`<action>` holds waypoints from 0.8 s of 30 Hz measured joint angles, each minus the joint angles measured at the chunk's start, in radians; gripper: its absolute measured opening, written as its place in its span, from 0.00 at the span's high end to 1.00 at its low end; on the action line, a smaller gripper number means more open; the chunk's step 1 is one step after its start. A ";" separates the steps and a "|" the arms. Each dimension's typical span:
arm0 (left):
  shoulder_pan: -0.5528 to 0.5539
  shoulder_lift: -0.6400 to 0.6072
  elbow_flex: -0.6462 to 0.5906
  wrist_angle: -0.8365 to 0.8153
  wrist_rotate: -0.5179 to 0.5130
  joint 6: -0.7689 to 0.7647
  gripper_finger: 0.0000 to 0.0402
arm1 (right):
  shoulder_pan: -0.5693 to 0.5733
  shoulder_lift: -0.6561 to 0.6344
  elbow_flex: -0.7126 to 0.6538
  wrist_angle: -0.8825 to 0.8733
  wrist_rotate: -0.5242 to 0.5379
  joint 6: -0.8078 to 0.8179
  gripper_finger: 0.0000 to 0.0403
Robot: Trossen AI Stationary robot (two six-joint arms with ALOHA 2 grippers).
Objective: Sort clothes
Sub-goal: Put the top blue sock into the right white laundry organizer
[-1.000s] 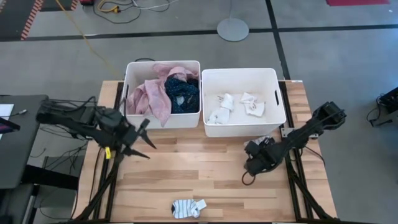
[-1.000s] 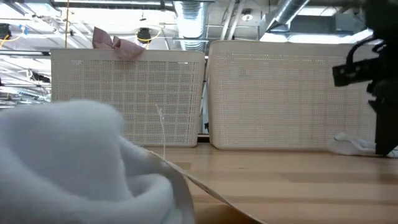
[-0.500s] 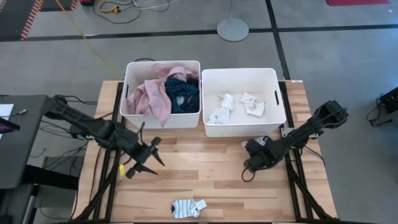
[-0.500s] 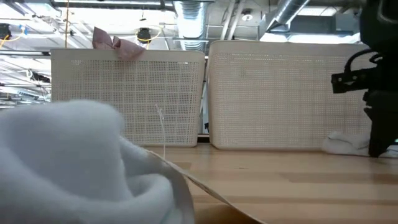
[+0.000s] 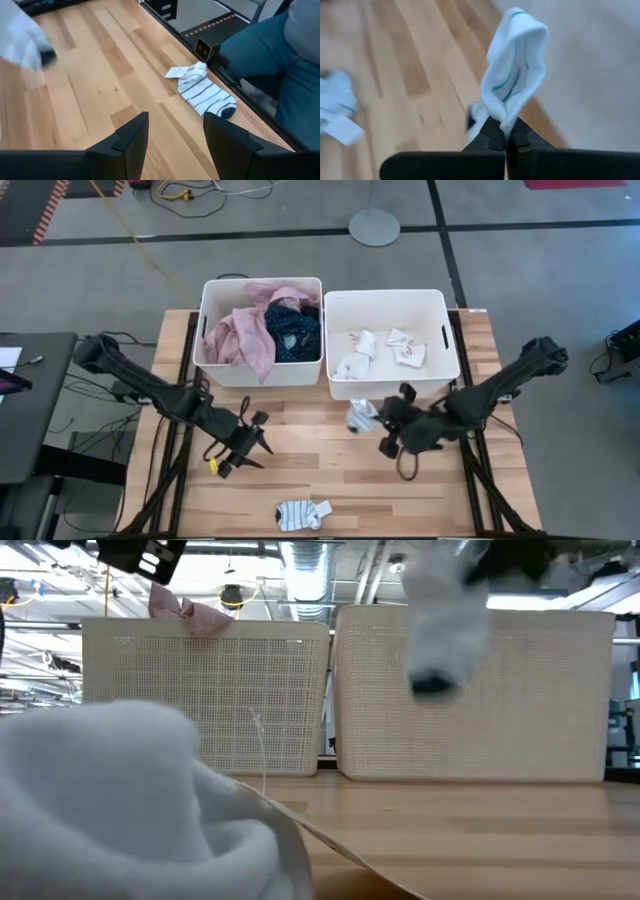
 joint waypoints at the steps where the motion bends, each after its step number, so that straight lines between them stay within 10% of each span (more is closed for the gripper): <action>1: 0.000 0.007 -0.004 0.008 -0.001 -0.004 0.54 | 0.000 -0.009 0.037 0.001 0.019 -0.051 1.00; 12: -0.014 0.047 -0.072 0.132 -0.004 -0.085 0.54 | -0.073 -0.086 0.357 0.026 0.323 -0.583 1.00; 24: -0.153 0.048 -0.072 0.131 -0.019 -0.199 0.54 | -0.475 -0.150 0.410 -0.287 0.186 -0.493 1.00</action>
